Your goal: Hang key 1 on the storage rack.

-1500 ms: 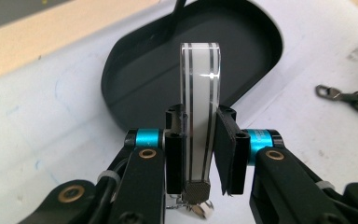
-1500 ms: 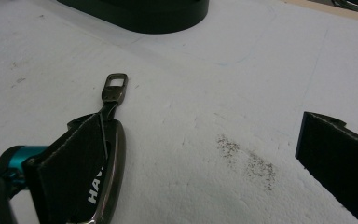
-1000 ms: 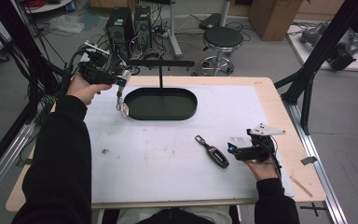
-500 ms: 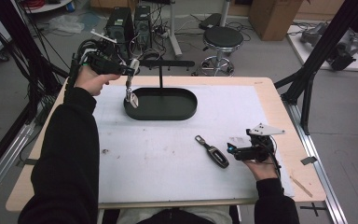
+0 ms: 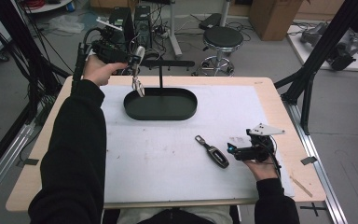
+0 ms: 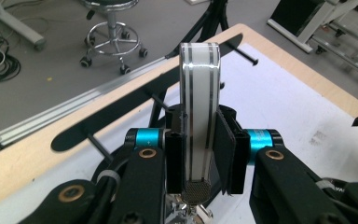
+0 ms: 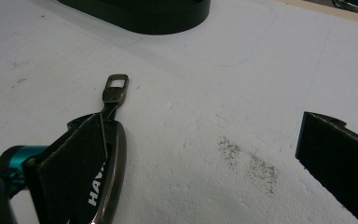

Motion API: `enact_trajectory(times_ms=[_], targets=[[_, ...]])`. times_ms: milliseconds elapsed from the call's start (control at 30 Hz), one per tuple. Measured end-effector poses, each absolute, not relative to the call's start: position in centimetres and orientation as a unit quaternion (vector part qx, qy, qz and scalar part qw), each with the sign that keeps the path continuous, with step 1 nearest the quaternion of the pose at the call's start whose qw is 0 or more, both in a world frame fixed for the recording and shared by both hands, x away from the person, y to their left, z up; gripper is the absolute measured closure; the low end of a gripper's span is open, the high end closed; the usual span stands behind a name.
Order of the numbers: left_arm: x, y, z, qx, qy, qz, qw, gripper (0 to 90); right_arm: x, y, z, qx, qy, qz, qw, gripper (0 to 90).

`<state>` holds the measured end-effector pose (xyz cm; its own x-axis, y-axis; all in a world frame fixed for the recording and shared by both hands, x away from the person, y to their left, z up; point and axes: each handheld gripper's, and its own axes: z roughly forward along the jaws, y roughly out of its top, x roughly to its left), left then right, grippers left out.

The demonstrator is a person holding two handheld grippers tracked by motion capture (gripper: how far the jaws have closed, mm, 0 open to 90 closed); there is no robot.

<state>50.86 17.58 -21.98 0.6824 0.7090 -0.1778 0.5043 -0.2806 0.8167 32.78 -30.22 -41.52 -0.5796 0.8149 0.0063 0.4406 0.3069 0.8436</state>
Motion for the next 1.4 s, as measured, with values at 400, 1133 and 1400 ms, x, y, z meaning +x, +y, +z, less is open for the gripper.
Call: enact_trajectory(times_ms=[400, 1133, 1400], targets=[[52.0, 16.2, -21.3, 0.792, 0.37, 0.124, 0.47, 75.0, 32.7, -30.1, -41.6, 0.405, 0.778, 0.428, 0.218, 1.0], [53.3, 14.4, -21.7, 0.77, 0.363, 0.169, 0.497, 75.0, 33.0, -30.0, -41.9, 0.403, 0.785, 0.417, 0.219, 1.0], [54.0, 14.0, -22.5, 0.772, 0.369, 0.163, 0.491, 75.0, 33.0, -30.0, -41.9, 0.402, 0.785, 0.419, 0.218, 1.0]])
